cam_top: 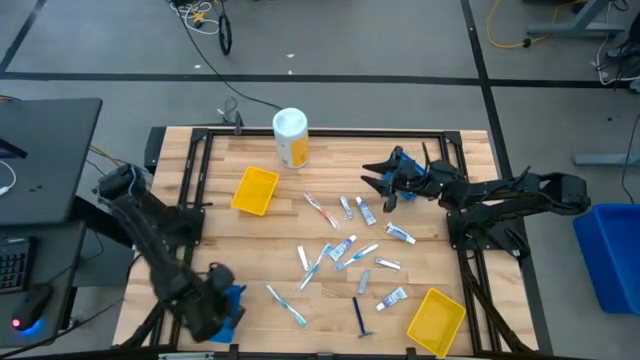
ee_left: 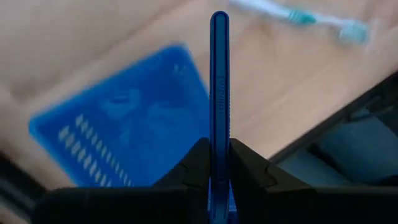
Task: Pick & Place Travel size toiletries
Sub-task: Put the blue razor into the bottom blue bin
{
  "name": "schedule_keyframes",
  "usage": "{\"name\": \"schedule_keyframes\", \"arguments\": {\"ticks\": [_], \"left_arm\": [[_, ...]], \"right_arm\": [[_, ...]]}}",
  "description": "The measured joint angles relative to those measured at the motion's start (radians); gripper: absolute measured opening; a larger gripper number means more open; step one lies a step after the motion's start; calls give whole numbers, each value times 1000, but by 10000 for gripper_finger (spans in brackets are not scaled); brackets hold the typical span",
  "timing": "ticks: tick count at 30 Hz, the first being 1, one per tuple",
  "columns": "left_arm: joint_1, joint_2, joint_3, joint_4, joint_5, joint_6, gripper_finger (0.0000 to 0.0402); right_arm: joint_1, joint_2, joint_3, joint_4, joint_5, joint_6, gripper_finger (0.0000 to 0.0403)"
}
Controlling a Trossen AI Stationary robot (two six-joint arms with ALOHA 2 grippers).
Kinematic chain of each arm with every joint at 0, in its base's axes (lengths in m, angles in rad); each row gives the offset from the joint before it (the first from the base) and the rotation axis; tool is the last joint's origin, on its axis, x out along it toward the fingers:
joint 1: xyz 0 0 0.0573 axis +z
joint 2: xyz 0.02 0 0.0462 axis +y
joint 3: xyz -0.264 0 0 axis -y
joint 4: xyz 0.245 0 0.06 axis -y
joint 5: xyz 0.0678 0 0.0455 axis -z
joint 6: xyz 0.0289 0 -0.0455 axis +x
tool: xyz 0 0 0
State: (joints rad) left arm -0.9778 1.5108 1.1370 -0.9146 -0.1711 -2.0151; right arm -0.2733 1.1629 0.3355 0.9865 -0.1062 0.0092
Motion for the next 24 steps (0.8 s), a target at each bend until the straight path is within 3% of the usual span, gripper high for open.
{"name": "schedule_keyframes", "arguments": {"ticks": [5,8,11,24], "left_arm": [[-118,1,0,13,-97,-198,46],[-150,31,-3,15,-46,-268,44],[-155,77,-12,29,15,-261,49],[-143,162,-29,6,8,-258,61]], "right_arm": [[0,0,0,39,0,-10,150],[0,0,0,39,0,-28,146],[0,0,0,39,0,-28,144],[-1,0,0,44,0,-27,156]]}}
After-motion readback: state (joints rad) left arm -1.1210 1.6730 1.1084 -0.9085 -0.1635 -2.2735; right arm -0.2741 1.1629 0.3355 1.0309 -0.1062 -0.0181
